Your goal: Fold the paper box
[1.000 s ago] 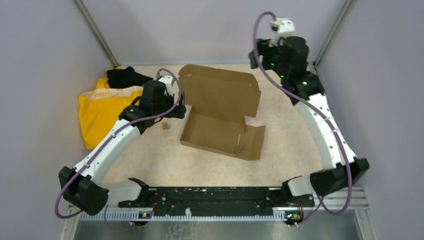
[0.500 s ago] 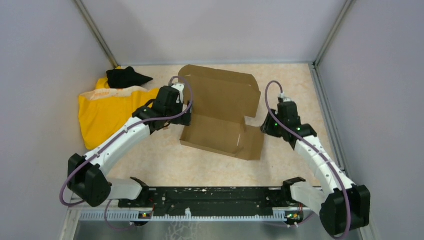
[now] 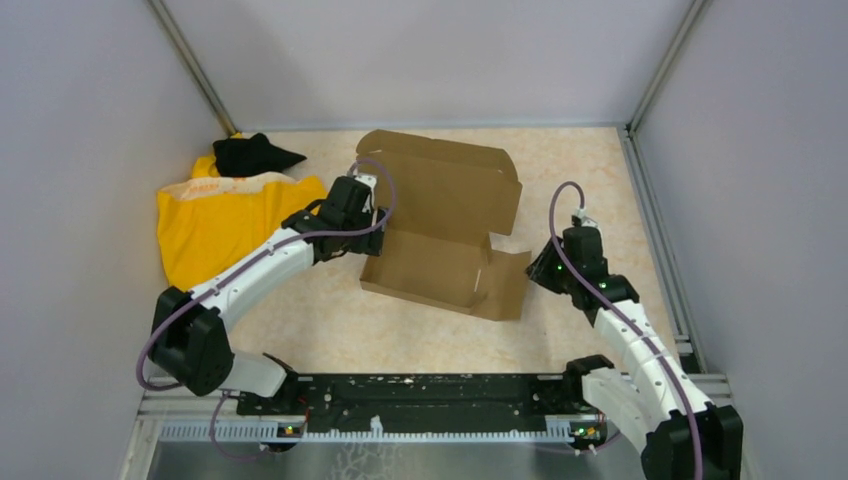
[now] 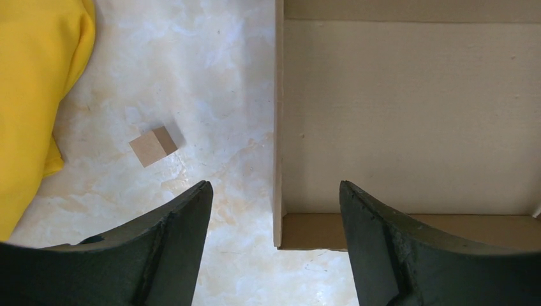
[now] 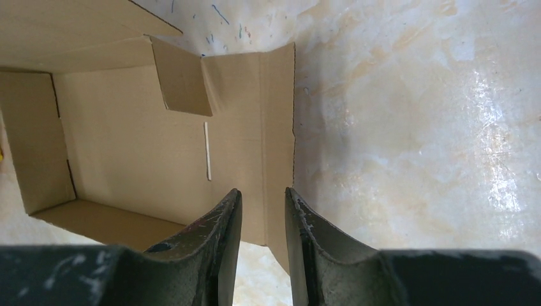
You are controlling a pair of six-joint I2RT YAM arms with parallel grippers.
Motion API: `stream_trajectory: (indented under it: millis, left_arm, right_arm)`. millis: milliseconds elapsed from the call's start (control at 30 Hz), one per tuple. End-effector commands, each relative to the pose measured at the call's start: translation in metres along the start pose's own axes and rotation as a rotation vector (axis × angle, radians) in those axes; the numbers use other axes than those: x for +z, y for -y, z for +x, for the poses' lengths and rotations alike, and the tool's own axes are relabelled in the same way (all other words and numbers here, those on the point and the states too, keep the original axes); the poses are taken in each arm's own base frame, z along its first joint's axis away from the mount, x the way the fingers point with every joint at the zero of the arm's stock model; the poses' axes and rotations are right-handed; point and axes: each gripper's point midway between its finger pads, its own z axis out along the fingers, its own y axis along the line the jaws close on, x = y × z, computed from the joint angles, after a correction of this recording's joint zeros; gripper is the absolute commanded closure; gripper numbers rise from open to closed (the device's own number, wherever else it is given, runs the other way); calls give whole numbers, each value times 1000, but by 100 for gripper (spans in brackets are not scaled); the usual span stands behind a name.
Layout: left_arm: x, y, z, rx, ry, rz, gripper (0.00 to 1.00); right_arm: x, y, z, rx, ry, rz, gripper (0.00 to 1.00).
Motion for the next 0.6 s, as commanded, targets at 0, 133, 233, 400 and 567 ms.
stream_trajectory:
  millis: [0,133,233,400,567]
  left_arm:
    - [10,4,7,-6,-19,-11,24]
    - [15,7,12,2,-39,-15,33]
    - [19,8,15,9,-50,-24,34]
    - [22,8,16,18,-57,-37,35]
    - [27,6,21,28,-73,-60,39]
  right_arm:
    - [0,-3,-13,34,54,-23,69]
    - [3,7,-11,70,52,-12,73]
    - [6,15,-9,96,46,-7,74]
    - [13,26,-3,137,34,-3,74]
    - [17,33,3,169,18,-5,75]
